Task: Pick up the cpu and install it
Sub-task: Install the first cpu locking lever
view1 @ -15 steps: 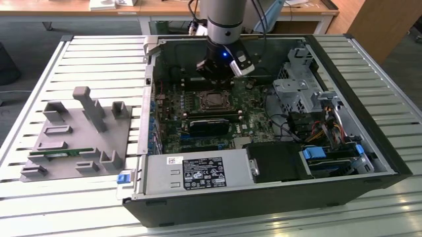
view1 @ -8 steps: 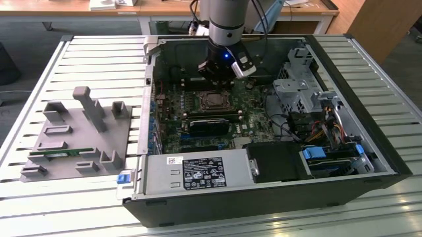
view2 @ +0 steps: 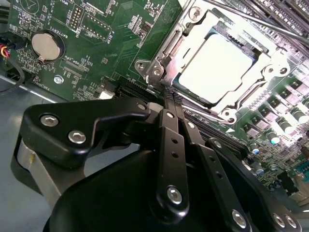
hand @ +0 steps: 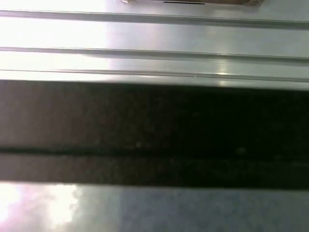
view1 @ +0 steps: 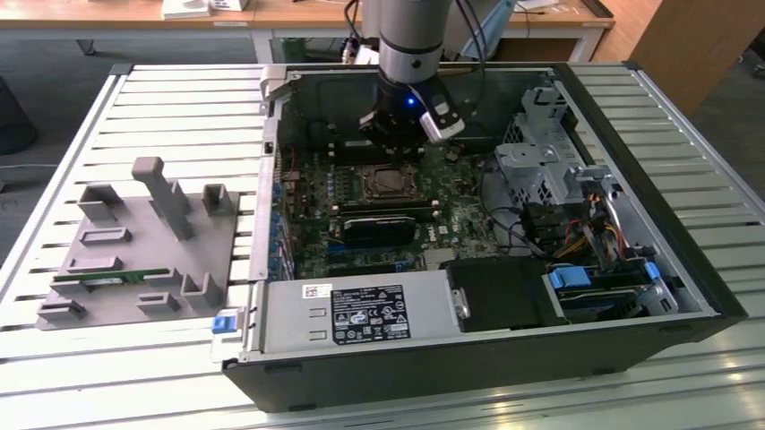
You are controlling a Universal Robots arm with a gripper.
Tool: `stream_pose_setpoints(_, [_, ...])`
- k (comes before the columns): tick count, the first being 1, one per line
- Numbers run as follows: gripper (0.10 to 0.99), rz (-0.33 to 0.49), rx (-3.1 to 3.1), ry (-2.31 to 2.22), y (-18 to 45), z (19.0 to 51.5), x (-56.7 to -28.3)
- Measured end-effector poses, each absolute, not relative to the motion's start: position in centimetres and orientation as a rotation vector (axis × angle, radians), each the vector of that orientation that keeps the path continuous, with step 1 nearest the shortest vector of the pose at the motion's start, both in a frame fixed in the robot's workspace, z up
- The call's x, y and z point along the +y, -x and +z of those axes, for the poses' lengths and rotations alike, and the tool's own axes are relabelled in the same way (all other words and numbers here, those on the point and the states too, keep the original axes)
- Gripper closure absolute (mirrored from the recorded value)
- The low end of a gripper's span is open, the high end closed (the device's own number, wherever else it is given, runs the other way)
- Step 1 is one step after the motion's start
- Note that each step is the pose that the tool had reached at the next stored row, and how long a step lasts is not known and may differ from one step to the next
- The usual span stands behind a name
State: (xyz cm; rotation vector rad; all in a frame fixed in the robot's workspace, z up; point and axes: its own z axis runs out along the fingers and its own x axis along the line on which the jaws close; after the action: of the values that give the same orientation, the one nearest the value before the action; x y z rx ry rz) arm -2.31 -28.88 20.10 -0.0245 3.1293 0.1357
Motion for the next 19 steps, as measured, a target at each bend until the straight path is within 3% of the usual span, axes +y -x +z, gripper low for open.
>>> stream_pose_setpoints(19, [0.980, 0.087, 3.132, 0.025, 2.32, 19.57, -28.67])
